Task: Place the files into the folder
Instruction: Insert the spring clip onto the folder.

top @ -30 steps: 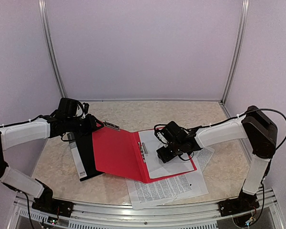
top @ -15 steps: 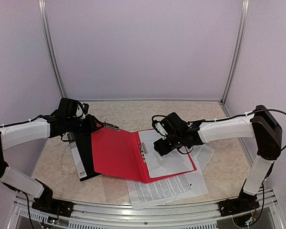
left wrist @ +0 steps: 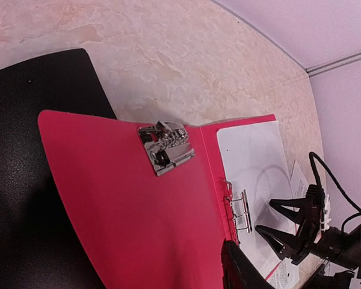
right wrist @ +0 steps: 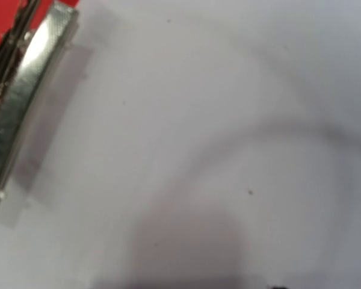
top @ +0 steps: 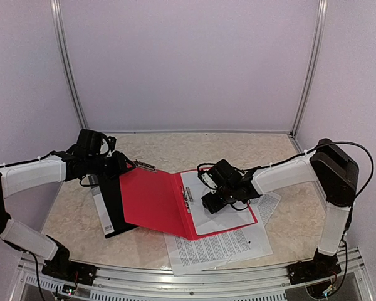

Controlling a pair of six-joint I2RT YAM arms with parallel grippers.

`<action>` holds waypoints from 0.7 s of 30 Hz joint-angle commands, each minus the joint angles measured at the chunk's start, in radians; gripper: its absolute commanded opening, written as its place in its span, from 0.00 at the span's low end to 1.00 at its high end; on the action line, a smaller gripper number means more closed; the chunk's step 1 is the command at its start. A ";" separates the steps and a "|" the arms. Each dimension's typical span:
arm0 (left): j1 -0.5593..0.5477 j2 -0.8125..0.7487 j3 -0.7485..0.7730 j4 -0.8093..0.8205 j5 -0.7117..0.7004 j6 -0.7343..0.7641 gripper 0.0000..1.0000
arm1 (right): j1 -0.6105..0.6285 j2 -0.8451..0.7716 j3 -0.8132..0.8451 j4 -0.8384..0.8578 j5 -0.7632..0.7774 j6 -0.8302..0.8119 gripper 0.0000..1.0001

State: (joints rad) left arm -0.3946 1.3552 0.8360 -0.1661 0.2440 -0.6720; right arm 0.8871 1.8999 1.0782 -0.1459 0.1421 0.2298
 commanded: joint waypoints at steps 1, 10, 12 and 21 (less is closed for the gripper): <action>-0.002 0.003 -0.003 -0.056 -0.056 0.042 0.41 | 0.007 0.054 -0.053 0.018 -0.015 0.008 0.62; -0.012 -0.033 0.028 -0.178 -0.236 0.072 0.54 | 0.007 0.074 -0.070 0.029 -0.017 0.012 0.61; -0.016 -0.047 0.052 -0.202 -0.287 0.072 0.60 | 0.007 0.076 -0.074 0.029 -0.015 0.013 0.61; -0.050 -0.166 0.200 -0.156 -0.283 0.092 0.77 | 0.007 0.080 -0.103 0.047 -0.029 0.014 0.61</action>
State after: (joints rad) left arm -0.4156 1.2446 0.9367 -0.3580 -0.0395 -0.6041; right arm 0.8871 1.9152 1.0325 -0.0048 0.1303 0.2440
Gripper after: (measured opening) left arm 0.756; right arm 0.611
